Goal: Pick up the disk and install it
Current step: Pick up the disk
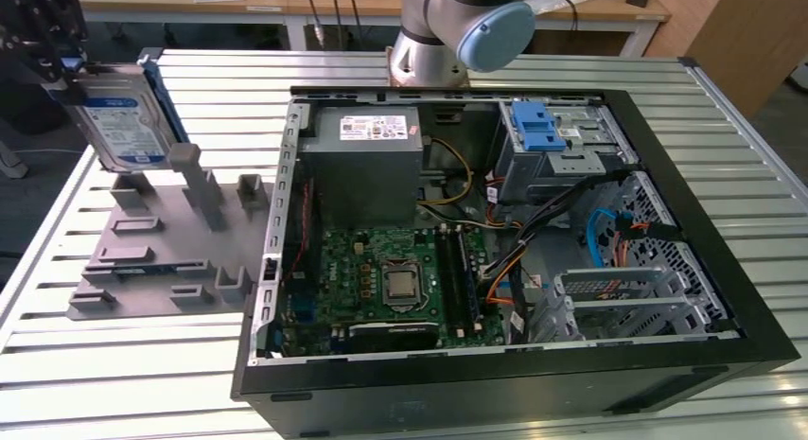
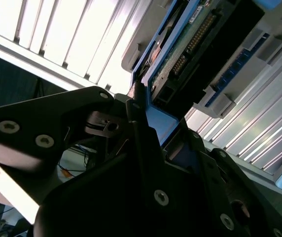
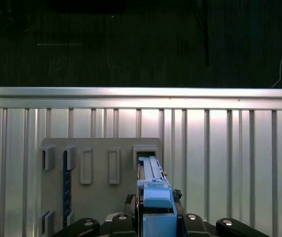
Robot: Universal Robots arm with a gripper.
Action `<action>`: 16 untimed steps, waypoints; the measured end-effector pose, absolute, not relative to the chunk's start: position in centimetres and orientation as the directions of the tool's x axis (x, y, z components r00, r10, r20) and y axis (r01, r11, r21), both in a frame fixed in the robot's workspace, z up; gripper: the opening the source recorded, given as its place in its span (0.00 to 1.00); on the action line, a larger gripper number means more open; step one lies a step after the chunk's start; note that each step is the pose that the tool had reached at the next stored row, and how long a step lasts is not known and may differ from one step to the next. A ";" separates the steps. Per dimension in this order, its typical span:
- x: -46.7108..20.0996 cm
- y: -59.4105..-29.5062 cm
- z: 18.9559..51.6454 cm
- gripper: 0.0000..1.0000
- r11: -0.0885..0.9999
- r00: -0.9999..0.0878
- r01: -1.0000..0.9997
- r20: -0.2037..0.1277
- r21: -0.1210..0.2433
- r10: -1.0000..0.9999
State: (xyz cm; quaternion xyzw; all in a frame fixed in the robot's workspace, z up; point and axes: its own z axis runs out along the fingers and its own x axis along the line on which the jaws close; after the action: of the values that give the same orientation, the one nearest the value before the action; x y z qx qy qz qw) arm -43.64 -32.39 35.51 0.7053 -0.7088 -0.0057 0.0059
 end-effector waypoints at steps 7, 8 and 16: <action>-43.6 -32.4 35.8 0.36 0.005 -0.005 -1.000 0.000 0.016 -1.000; -43.6 -32.4 35.9 0.36 0.005 -0.005 -1.000 0.000 0.016 -1.000; -43.6 -32.4 36.0 0.36 0.005 -0.005 -1.000 0.000 0.016 -1.000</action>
State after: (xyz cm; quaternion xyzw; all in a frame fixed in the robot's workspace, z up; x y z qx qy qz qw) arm -43.64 -32.39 35.98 0.7053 -0.7088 -0.0057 0.0059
